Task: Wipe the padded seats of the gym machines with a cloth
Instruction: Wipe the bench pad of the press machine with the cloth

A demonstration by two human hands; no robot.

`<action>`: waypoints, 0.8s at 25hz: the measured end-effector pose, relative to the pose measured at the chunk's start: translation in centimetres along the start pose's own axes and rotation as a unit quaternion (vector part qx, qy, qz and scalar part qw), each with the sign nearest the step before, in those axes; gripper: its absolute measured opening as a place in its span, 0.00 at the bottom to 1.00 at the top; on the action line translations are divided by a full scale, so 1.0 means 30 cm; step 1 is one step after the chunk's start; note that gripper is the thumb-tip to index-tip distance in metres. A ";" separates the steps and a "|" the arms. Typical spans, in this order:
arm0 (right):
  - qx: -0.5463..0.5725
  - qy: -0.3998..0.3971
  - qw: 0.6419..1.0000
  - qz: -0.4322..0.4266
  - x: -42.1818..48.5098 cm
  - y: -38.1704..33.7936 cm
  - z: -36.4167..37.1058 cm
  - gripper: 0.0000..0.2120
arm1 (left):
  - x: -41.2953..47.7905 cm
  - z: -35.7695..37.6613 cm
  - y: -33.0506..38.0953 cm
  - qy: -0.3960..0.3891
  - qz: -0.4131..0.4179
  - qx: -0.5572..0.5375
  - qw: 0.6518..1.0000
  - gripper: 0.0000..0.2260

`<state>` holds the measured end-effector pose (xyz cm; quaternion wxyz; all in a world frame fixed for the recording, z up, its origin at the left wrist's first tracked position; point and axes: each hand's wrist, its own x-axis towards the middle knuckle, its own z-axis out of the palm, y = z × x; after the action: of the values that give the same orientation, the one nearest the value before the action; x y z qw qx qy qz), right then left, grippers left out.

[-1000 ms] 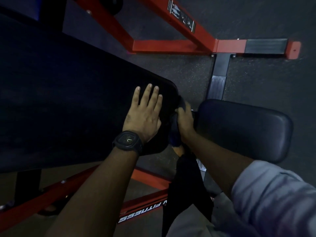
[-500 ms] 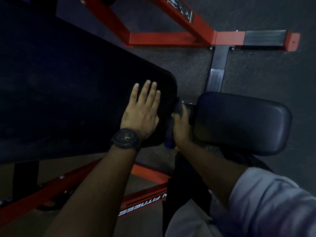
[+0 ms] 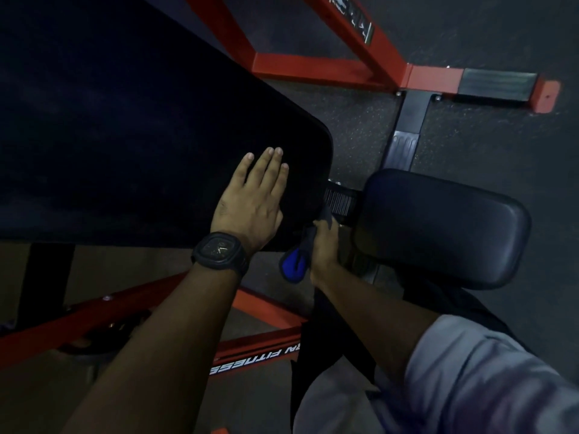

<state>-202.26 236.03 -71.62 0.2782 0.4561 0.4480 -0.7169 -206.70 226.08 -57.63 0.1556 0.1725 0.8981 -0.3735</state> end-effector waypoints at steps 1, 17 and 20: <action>-0.018 -0.012 1.000 0.009 -0.004 0.011 -0.003 0.21 | -0.017 -0.001 -0.005 0.001 -0.008 0.001 1.000 0.31; -0.221 -0.242 0.839 -0.434 -0.466 -0.409 0.268 0.27 | -0.325 -0.212 -0.277 -0.009 -0.318 -0.107 0.942 0.30; -0.249 -0.307 0.765 -0.509 -0.570 -0.454 0.343 0.28 | -0.389 -0.255 -0.396 0.006 -0.376 -0.116 0.919 0.31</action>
<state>-210.08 232.69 -49.01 0.0994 -0.1684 0.6675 -0.7185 -202.51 221.51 -40.38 0.0173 -0.1953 0.9346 -0.2966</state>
